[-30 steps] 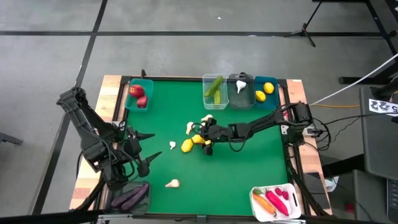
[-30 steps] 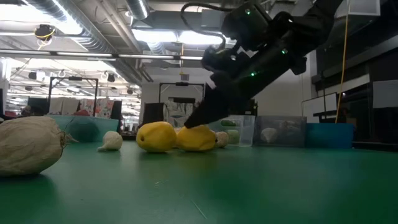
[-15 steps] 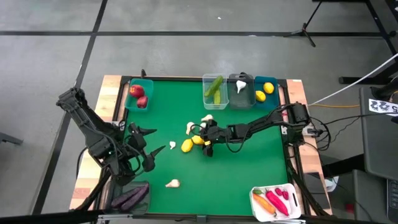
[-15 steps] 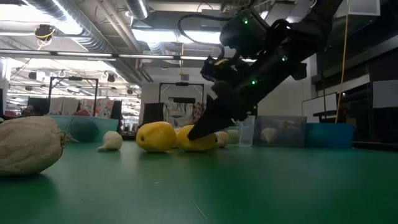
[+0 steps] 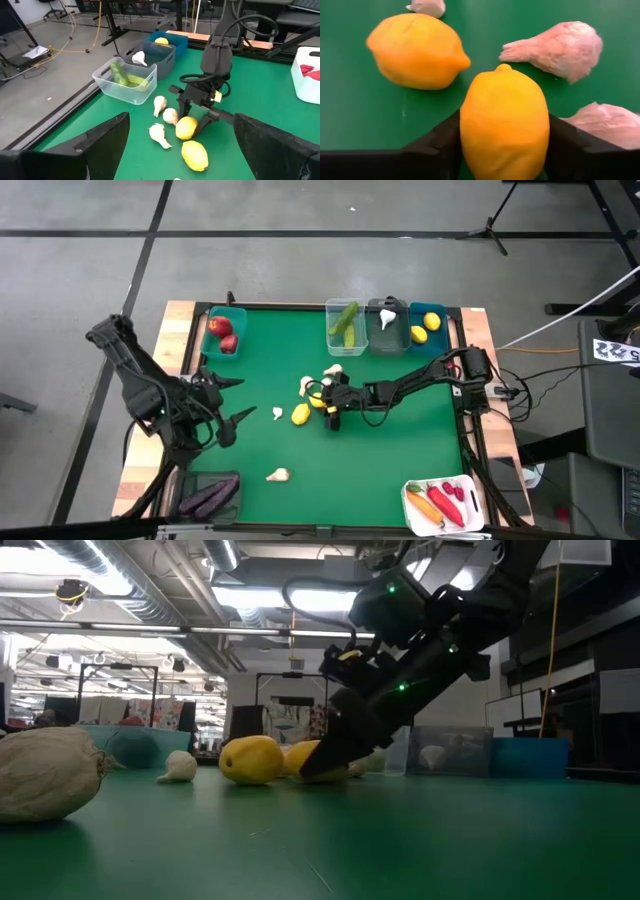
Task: Sort produce into baskets
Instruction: Put the yellow lemon into the blue bin
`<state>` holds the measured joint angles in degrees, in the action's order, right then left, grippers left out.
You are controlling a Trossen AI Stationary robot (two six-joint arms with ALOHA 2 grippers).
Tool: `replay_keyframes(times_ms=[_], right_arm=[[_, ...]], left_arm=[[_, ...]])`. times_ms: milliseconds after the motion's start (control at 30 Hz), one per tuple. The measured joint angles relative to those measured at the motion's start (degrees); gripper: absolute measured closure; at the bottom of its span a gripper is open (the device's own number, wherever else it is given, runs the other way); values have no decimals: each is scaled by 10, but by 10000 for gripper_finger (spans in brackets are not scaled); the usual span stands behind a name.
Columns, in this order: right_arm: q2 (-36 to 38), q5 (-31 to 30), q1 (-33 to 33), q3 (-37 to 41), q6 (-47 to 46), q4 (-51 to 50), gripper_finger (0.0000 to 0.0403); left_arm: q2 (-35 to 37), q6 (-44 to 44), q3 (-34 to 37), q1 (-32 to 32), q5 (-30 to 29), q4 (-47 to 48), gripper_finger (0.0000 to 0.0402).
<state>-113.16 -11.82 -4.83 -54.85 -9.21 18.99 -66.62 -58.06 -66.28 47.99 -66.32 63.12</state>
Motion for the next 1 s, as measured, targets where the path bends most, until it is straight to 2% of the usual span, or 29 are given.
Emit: replay_keyframes(times_ms=[100, 300, 367, 500, 700, 800, 867, 1000], right_arm=[[0, 5, 0, 0, 0, 4, 232], [6, 50, -1, -11, 0, 4, 231], [16, 55, -1, -15, 4, 5, 219], [55, 55, -1, -14, 22, -7, 206], [142, 55, -1, -14, 58, -60, 223], [199, 55, -1, -14, 79, -109, 221], [240, 53, -1, -15, 85, -141, 215], [316, 31, -1, -15, 107, -202, 209]], left_arm=[[15, -17, 0, 10, 1, 32, 53], [46, -70, 0, 39, 9, 108, 53], [55, -88, 0, 53, 14, 137, 53], [75, -109, 8, 80, 12, 161, 53], [110, -128, 81, 102, -8, 140, 53], [134, -153, 126, 102, -7, 111, 53], [152, -146, 151, 102, 2, 54, 53], [187, -27, 189, 102, 54, -125, 54]])
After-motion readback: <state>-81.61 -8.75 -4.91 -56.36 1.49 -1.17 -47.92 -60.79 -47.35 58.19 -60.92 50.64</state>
